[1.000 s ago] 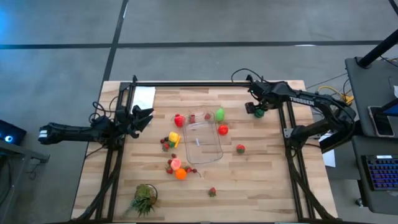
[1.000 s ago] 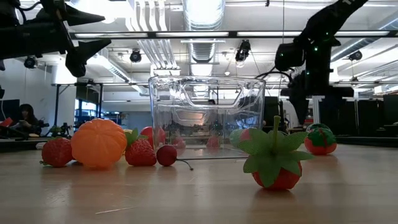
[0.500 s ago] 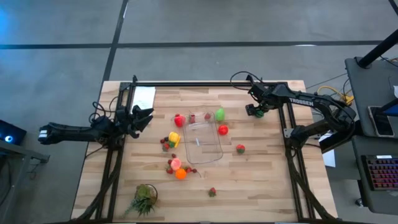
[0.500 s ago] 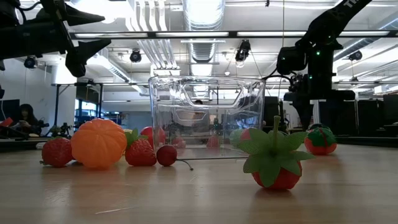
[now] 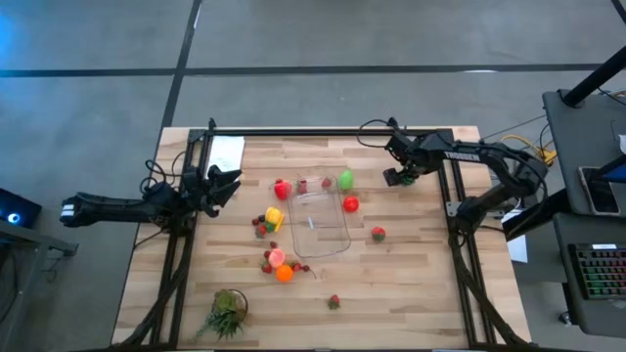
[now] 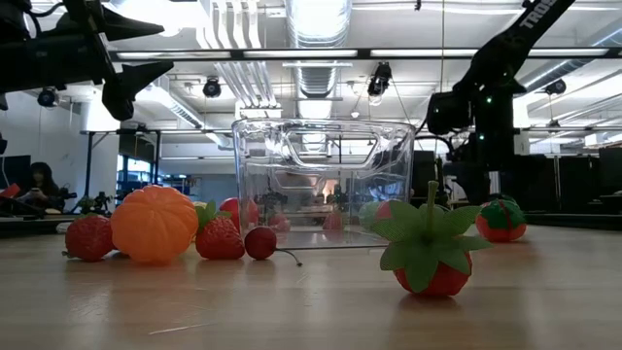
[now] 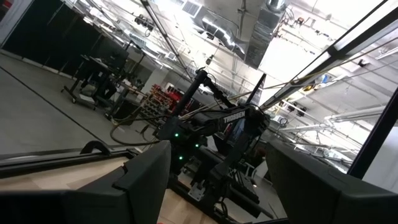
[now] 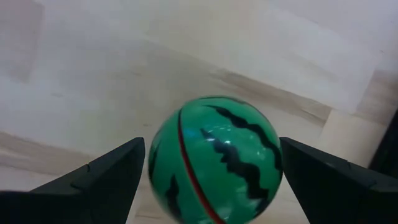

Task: Pick and placing Produce into tupperware
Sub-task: Put the watermelon into the transparent bin

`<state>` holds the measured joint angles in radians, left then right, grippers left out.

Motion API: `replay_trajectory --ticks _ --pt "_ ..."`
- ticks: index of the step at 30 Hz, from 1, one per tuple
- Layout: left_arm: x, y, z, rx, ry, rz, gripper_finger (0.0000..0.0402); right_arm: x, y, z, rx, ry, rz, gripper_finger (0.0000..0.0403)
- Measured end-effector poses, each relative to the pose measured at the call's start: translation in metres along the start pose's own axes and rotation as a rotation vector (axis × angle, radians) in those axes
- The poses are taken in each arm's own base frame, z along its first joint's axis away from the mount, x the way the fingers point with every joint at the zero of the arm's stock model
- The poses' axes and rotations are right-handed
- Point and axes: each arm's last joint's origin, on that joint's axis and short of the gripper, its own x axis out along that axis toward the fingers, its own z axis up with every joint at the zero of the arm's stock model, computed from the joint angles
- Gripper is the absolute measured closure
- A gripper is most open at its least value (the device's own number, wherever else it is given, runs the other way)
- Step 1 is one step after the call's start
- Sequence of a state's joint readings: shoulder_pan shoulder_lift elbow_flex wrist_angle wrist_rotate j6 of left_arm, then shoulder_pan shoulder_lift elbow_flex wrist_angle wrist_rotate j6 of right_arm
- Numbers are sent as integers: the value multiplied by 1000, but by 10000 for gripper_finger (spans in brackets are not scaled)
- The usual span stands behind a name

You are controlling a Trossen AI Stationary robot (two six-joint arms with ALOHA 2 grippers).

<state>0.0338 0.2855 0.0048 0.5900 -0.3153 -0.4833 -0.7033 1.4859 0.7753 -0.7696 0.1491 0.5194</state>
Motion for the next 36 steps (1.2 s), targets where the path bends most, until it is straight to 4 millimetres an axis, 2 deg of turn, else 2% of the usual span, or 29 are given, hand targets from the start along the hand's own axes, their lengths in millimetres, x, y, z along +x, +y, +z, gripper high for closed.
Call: replay_trajectory --ticks 5,14,20,24,29,32,36 --pt "0 0 0 -1 -1 0 152 2 0 0 -1 3 -8 48" --pt "0 0 0 -3 0 -1 152 1 0 0 -6 2 -6 116" --pt "0 0 0 -3 0 0 152 1 1 -1 -2 21 16 105" --pt "0 0 0 -7 -1 -1 152 -4 2 -2 10 42 90 95" --pt "0 0 0 -7 -1 -1 152 -30 10 0 10 -23 212 105" --pt "0 0 0 -7 0 -1 152 -58 21 1 -35 -94 326 109" --pt "0 0 0 -7 1 0 152 -97 46 0 -138 -174 495 105"
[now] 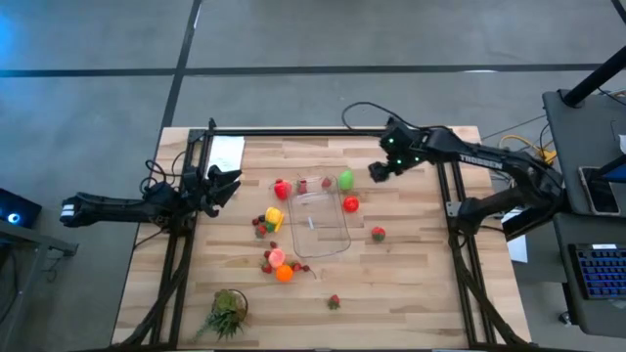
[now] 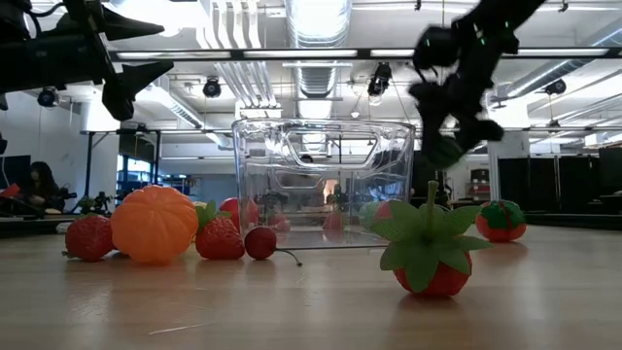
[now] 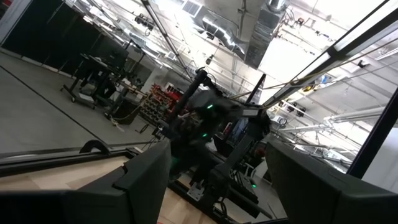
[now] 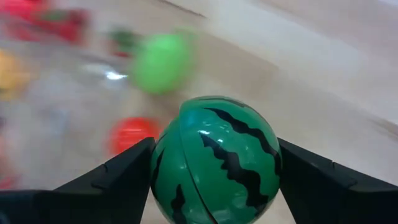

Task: Pick and placing Produce into tupperware
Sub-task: Put the watermelon into the transparent bin, then put the pineapple into the transparent bin

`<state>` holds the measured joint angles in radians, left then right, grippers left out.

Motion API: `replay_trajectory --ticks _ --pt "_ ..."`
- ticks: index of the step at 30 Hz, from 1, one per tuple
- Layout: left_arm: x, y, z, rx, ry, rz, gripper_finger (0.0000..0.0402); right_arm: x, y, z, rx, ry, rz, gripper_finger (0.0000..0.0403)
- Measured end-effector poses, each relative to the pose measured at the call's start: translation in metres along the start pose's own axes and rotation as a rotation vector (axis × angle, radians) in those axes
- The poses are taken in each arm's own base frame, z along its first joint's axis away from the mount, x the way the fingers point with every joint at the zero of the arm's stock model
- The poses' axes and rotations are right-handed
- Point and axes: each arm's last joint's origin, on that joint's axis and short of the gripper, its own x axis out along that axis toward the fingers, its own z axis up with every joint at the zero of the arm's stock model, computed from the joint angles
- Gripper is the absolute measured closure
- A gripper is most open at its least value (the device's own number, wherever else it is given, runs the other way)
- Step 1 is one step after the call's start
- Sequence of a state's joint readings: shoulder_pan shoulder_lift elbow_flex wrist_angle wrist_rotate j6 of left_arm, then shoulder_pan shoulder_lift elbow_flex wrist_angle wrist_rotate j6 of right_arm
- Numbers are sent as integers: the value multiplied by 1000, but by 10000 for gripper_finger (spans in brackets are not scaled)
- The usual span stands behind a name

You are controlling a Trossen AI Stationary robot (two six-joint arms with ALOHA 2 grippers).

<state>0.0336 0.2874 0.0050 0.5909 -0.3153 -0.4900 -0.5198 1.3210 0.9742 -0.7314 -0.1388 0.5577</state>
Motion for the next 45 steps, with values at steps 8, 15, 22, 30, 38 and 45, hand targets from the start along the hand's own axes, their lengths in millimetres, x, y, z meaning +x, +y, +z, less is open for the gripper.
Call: replay_trajectory --ticks 8,15,22,30,38,45 --pt "0 0 -1 2 5 2 152 -4 77 20 -145 -45 140 104" --pt "1 1 -3 17 25 13 152 28 131 39 -225 2 167 92" --pt "2 2 -5 15 36 19 152 64 154 48 -236 136 118 66" --pt "2 1 -3 6 20 10 152 60 169 53 -261 85 92 44" --pt "2 3 -1 -58 -43 105 152 11 168 67 -251 -170 -6 46" --pt "6 -7 21 37 -148 153 152 -9 161 69 -252 -204 -20 46"
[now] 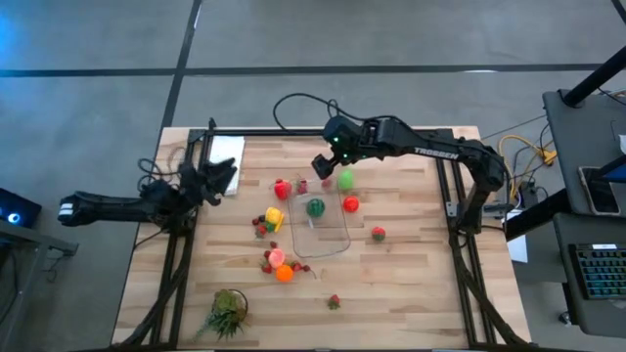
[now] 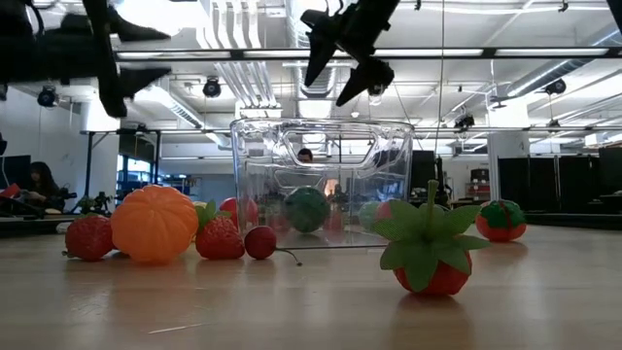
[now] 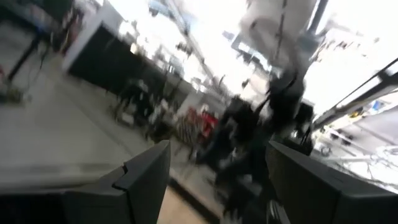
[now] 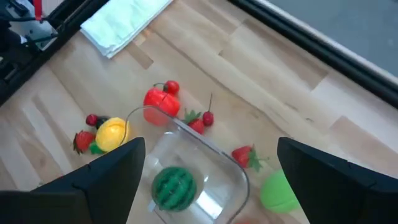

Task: Pick and placing Produce into tupperware
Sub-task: Put the pineapple into the transparent bin

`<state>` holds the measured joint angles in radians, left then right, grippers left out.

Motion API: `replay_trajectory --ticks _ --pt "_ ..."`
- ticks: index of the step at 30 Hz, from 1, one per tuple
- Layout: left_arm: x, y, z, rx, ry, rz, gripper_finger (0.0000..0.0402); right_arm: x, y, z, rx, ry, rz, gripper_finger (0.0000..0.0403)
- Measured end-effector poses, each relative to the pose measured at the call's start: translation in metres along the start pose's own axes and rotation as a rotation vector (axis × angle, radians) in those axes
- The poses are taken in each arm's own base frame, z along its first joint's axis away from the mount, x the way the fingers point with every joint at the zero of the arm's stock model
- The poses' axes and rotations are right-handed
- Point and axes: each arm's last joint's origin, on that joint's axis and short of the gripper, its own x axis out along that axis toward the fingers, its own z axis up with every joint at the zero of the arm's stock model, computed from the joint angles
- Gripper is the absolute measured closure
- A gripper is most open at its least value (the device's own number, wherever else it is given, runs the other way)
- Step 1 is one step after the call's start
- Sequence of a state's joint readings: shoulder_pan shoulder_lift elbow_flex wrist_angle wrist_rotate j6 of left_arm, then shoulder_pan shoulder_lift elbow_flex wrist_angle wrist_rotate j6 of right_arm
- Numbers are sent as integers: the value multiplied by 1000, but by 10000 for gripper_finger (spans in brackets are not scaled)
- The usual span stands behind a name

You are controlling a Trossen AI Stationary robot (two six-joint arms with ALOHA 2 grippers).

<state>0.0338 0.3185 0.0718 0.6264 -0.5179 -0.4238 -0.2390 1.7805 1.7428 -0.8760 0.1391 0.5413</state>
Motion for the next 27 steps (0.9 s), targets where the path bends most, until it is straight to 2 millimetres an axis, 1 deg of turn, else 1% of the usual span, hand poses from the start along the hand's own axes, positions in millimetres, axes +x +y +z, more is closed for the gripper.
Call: replay_trajectory --ticks 4,7,9,11,13,17,19,20,22,25,27 --pt "7 -17 28 64 -87 -15 152 -2 -4 -3 -21 35 -28 46" --pt "12 -28 48 69 -136 -32 152 -1 -6 -4 -40 51 -39 46" --pt "15 -35 58 61 -154 -41 152 -1 -7 -3 -58 50 -40 46" --pt "19 -39 60 94 -138 -41 152 -1 -10 -1 -72 46 -42 46" --pt "24 -40 56 156 -63 -26 152 0 -14 1 -70 43 -48 46" --pt "34 -37 36 214 210 99 152 1 -27 8 -40 35 -70 46" --pt "37 -36 31 240 324 159 152 2 -34 12 -31 30 -83 46" --pt "38 -36 29 265 382 186 152 2 -37 14 -33 28 -88 46" --pt "44 -35 17 340 513 238 152 2 -43 16 -50 26 -96 46" --pt "52 -35 5 466 630 260 152 2 -48 19 -67 29 -97 46" --pt "57 -33 -8 542 719 245 152 2 -51 20 -79 29 -100 46"
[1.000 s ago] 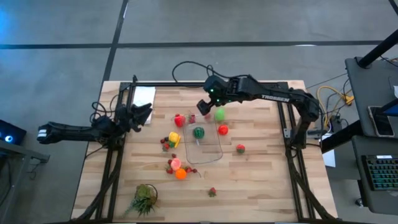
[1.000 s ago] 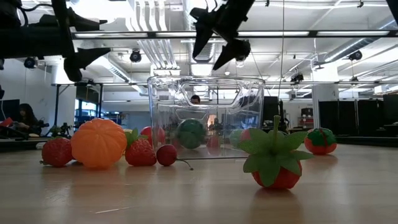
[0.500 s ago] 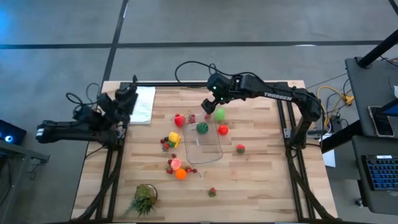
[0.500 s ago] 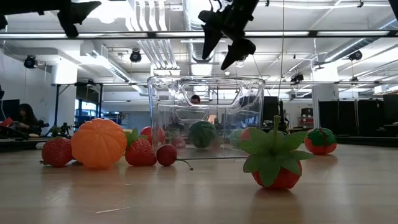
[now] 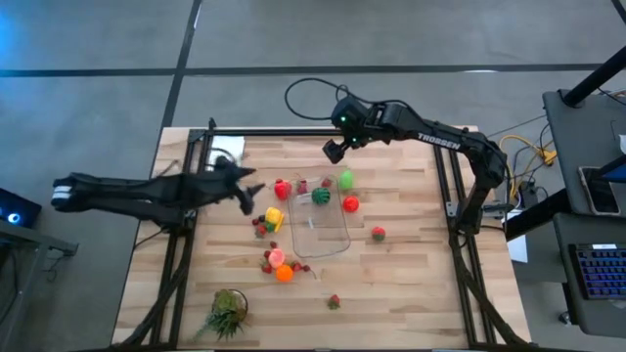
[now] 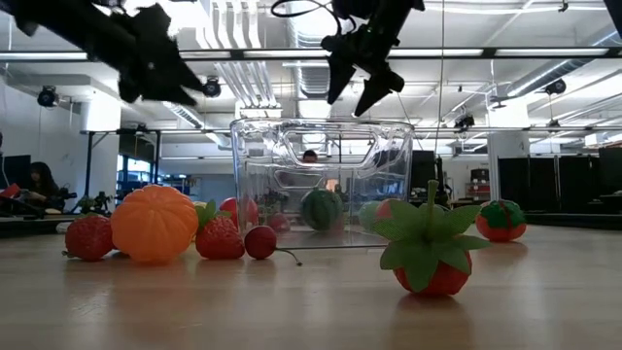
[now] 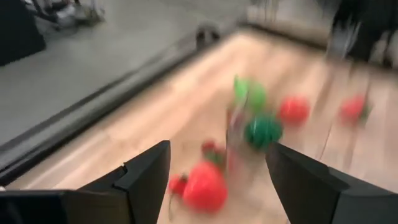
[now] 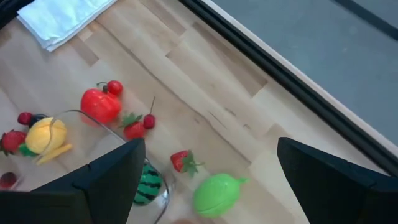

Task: Pick and placing Produce into tupperware
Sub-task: Put the pineapple into the transparent bin

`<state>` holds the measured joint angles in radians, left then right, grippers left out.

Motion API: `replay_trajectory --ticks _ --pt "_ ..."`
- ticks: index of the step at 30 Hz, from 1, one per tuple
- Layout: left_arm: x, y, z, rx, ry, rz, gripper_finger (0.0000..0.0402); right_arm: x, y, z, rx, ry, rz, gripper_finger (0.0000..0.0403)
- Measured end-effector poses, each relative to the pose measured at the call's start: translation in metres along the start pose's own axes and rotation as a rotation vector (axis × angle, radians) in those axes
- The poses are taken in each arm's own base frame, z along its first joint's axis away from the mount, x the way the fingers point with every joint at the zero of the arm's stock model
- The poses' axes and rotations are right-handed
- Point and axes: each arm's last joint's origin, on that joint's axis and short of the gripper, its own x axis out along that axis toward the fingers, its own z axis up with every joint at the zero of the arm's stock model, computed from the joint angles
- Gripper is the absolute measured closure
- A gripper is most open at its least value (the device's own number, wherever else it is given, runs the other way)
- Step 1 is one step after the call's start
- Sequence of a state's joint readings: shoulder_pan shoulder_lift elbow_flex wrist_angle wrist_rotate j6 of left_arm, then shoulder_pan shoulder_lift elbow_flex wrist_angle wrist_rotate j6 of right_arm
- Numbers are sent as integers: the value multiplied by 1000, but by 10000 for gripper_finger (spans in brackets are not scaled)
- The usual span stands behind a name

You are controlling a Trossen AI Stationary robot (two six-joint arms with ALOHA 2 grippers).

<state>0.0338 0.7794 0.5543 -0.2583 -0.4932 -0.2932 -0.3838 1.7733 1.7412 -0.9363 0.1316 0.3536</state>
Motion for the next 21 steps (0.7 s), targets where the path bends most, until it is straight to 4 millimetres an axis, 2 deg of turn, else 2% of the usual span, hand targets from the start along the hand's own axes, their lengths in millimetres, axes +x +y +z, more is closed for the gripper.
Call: replay_trajectory --ticks 4,11,14,21 --pt "18 -9 -7 32 88 -17 152 0 -4 1 0 -1 -6 46" --pt "32 -16 -20 -139 222 -53 152 0 -5 1 -7 3 -5 46" --pt "33 -16 -25 -113 265 -55 152 0 -5 1 -16 11 -6 46" --pt "37 -20 -35 86 367 -143 153 0 -7 -4 -82 57 -18 46"
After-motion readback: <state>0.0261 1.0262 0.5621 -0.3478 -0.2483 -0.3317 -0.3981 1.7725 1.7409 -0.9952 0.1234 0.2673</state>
